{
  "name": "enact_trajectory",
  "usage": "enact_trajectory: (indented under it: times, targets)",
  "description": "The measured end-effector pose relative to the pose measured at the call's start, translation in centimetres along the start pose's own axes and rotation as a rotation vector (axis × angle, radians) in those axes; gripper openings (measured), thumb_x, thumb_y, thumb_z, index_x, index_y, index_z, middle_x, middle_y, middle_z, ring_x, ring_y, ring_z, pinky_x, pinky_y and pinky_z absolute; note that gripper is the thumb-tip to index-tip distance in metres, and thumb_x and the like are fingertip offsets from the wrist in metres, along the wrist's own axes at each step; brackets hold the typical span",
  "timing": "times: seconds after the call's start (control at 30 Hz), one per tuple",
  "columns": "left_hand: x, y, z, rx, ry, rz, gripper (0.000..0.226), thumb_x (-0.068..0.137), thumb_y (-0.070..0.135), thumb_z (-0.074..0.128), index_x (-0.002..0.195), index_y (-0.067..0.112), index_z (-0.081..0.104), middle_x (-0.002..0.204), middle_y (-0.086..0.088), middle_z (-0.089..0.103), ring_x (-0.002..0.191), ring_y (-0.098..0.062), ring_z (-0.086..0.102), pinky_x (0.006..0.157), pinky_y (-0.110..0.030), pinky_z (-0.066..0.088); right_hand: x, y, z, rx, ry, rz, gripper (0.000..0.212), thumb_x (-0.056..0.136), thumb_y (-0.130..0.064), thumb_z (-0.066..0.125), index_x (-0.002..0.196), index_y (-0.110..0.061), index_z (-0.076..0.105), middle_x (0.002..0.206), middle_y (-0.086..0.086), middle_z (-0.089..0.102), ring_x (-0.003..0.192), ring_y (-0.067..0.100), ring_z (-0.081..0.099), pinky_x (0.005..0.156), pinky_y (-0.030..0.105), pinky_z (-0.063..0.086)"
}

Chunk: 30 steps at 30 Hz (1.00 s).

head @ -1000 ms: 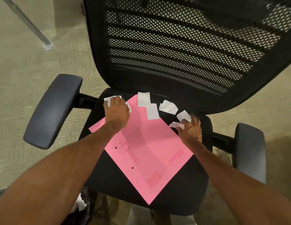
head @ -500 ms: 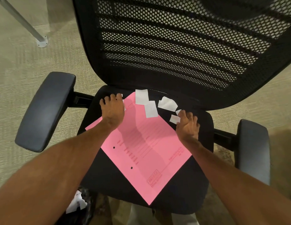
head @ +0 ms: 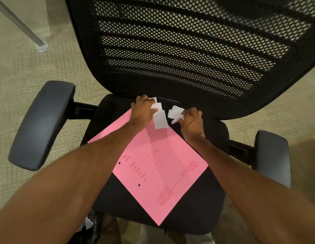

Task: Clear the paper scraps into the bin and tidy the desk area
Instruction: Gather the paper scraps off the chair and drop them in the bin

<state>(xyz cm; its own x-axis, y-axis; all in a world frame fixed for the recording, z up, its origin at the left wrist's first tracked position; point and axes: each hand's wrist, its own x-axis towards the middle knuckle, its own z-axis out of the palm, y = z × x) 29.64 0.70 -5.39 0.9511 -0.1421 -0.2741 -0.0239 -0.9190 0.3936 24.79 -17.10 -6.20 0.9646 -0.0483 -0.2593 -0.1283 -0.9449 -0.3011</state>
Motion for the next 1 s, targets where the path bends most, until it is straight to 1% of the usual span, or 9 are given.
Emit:
enact_trajectory:
  times: [0.17, 0.23, 0.33, 0.43, 0.53, 0.67, 0.77, 0.9, 1.0]
  targets:
    - [1.0, -0.7, 1.7, 0.081, -0.143, -0.084, 0.043, 0.095, 0.036, 0.054, 0.132, 0.016, 0.054, 0.156, -0.017, 0.019, 0.142, -0.037, 0.017, 0.114, -0.050, 0.022, 1.5, -0.8, 0.3, -0.021, -0.102, -0.014, 0.040, 0.091, -0.006, 0.053, 0.130, -0.005, 0.048, 0.151, 0.012, 0.028, 0.137, 0.031, 0.024, 0.107, 0.045, 0.034]
    - [1.1, -0.8, 2.3, 0.081, -0.156, -0.075, 0.045, 0.095, 0.035, 0.054, 0.134, 0.013, 0.052, 0.157, -0.017, 0.021, 0.144, -0.036, 0.017, 0.118, -0.047, 0.018, 1.9, -0.8, 0.4, -0.017, -0.116, 0.010, 0.043, 0.091, -0.005, 0.052, 0.133, -0.006, 0.046, 0.148, 0.012, 0.034, 0.137, 0.029, 0.027, 0.108, 0.044, 0.031]
    - [0.9, -0.6, 2.6, 0.046, -0.071, -0.040, 0.046, 0.093, 0.031, 0.058, 0.132, 0.007, 0.053, 0.147, -0.016, 0.038, 0.138, -0.030, 0.031, 0.116, -0.042, 0.023, 1.9, -0.7, 0.6, -0.035, -0.070, 0.019, 0.041, 0.091, -0.006, 0.052, 0.132, -0.008, 0.048, 0.136, 0.013, 0.045, 0.128, 0.030, 0.039, 0.102, 0.044, 0.035]
    - [0.4, 0.0, 2.3, 0.047, -0.012, -0.008, 0.045, 0.089, 0.029, 0.065, 0.126, 0.004, 0.057, 0.129, -0.015, 0.049, 0.121, -0.029, 0.045, 0.107, -0.040, 0.036, 1.5, -0.6, 0.7, -0.063, -0.027, 0.016, 0.043, 0.089, -0.005, 0.052, 0.131, -0.009, 0.045, 0.130, 0.014, 0.047, 0.122, 0.032, 0.043, 0.096, 0.046, 0.039]
    - [0.0, 0.3, 1.8, 0.003, 0.003, -0.006, 0.037, 0.085, 0.022, 0.069, 0.116, 0.004, 0.058, 0.124, -0.015, 0.049, 0.114, -0.029, 0.050, 0.098, -0.038, 0.043, 1.0, -0.4, 0.7, 0.021, -0.012, 0.010, 0.052, 0.086, -0.003, 0.056, 0.133, -0.010, 0.037, 0.125, 0.014, 0.052, 0.118, 0.031, 0.049, 0.093, 0.046, 0.043]
    - [-0.6, 0.3, 1.1, -0.197, 0.009, -0.025, 0.031, 0.078, 0.010, 0.075, 0.101, 0.007, 0.054, 0.106, -0.011, 0.057, 0.100, -0.024, 0.055, 0.074, -0.023, 0.040, 0.8, -0.2, 0.4, 0.130, -0.019, 0.018, 0.047, 0.086, -0.002, 0.058, 0.128, -0.010, 0.039, 0.122, 0.014, 0.057, 0.116, 0.031, 0.053, 0.095, 0.047, 0.045]
    - [-1.0, 0.1, 0.6, -0.404, 0.006, -0.138, 0.036, 0.073, 0.009, 0.080, 0.099, 0.010, 0.056, 0.095, -0.002, 0.057, 0.087, -0.016, 0.056, 0.059, -0.014, 0.036, 0.7, 0.0, 0.3, 0.182, -0.061, 0.037, 0.039, 0.090, -0.008, 0.057, 0.127, -0.006, 0.044, 0.126, 0.016, 0.052, 0.119, 0.033, 0.048, 0.099, 0.046, 0.042]
    - [-1.9, -0.5, 0.5, -0.518, -0.005, -0.279, 0.028, 0.073, 0.014, 0.081, 0.096, 0.011, 0.064, 0.090, 0.002, 0.061, 0.073, -0.006, 0.054, 0.057, -0.016, 0.036, 0.5, 0.3, 0.4, 0.243, -0.146, 0.005, 0.033, 0.095, -0.018, 0.052, 0.123, -0.001, 0.050, 0.127, 0.018, 0.048, 0.119, 0.032, 0.043, 0.100, 0.037, 0.033]
    - [-3.0, -1.0, 0.5, -0.591, -0.022, -0.331, 0.023, 0.076, 0.015, 0.079, 0.092, 0.013, 0.063, 0.088, 0.002, 0.062, 0.075, -0.007, 0.055, 0.058, -0.020, 0.040, 0.3, -0.1, 0.6, 0.225, -0.250, -0.077, 0.038, 0.095, -0.019, 0.054, 0.126, 0.001, 0.050, 0.133, 0.019, 0.043, 0.124, 0.030, 0.037, 0.103, 0.030, 0.025]
